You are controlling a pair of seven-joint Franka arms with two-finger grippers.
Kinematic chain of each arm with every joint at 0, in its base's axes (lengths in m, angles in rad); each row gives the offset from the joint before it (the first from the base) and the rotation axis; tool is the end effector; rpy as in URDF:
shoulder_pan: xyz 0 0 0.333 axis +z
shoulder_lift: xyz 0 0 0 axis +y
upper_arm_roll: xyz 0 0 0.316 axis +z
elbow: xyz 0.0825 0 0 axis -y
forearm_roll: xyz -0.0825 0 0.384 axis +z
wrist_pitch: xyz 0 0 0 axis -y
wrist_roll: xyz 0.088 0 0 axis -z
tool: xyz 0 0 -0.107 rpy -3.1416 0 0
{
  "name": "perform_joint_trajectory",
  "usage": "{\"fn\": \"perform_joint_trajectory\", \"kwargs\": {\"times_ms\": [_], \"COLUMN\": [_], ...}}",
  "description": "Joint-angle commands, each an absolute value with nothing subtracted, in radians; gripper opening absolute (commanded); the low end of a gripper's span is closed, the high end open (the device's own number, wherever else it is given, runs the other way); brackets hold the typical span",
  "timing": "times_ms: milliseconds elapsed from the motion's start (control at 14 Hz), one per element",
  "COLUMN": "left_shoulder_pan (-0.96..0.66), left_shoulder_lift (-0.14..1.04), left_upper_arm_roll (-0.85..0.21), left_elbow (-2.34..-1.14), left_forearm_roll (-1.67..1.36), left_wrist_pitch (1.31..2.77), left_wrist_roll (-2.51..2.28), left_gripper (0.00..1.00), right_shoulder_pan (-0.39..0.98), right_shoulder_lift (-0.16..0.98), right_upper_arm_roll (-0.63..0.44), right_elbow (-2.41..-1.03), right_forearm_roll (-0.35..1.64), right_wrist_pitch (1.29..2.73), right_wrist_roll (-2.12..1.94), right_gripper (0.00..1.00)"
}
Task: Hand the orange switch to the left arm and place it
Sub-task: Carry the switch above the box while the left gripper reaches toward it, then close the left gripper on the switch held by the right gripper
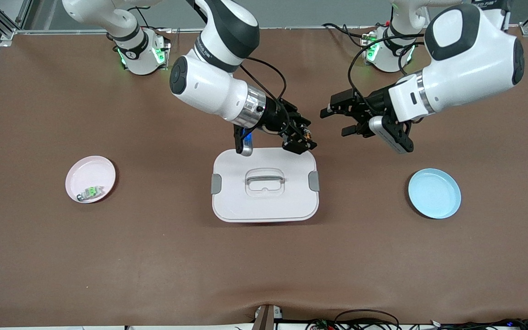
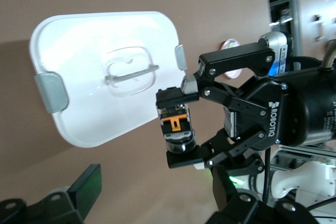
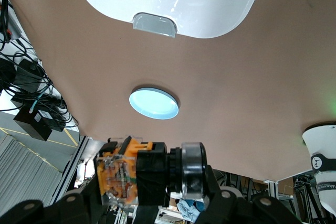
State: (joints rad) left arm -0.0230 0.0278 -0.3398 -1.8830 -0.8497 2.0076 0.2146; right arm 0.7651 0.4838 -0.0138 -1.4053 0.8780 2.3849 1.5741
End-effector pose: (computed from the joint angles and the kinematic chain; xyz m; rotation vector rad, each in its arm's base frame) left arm 0.5318 -0.2479 0.5188 2.3278 -0.2772 0.0392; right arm 0.5343 0.5119 0.4835 -1.8557 1.4513 0.6191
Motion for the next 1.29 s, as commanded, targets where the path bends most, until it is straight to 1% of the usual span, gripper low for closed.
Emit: {"fn": "perform_joint_trajectory", "kwargs": {"times_ms": [0,143,358,430,716,931,1218], "left_shoulder_pan": [-0.017,-0.02,-0.02,-0.021,-0.023,-0.023,-0.023], "left_shoulder_lift": [-0.031,-0.031,-0.029,-0.025,-0.02,-0.012,0.003], "left_upper_arm_roll": [-0.345,-0.347,-0.399,-0.409,-0.422,-0.436,-0.483], "left_elbow": [-1.948,-1.963,-2.005,-2.008,-2.02,-2.026,-2.029], "left_forearm_roll": [-0.914,-0.951,-1.032,-1.046,-1.049,-1.051,-1.109], "left_wrist_pitch": [2.06,2.083,2.216,2.239,2.272,2.312,2.384], "left_wrist_roll": [0.25,0.25,0.268,0.27,0.27,0.27,0.27], "left_gripper": [0.86,0.84,0.83,0.82,0.76,0.74,0.73], "right_shoulder_pan": [0.779,0.779,0.778,0.778,0.778,0.778,0.776], "right_shoulder_lift": [0.5,0.5,0.5,0.5,0.502,0.503,0.503], "right_upper_arm_roll": [-0.026,-0.026,-0.026,-0.026,-0.026,-0.026,-0.026], "right_elbow": [-1.374,-1.374,-1.374,-1.374,-1.374,-1.376,-1.376], "right_forearm_roll": [0.89,0.89,0.89,0.888,0.887,0.885,0.885], "right_wrist_pitch": [2.39,2.388,2.388,2.388,2.388,2.387,2.387], "right_wrist_roll": [1.588,1.586,1.583,1.582,1.577,1.575,1.572], "right_gripper": [0.51,0.51,0.51,0.51,0.52,0.52,0.52]}}
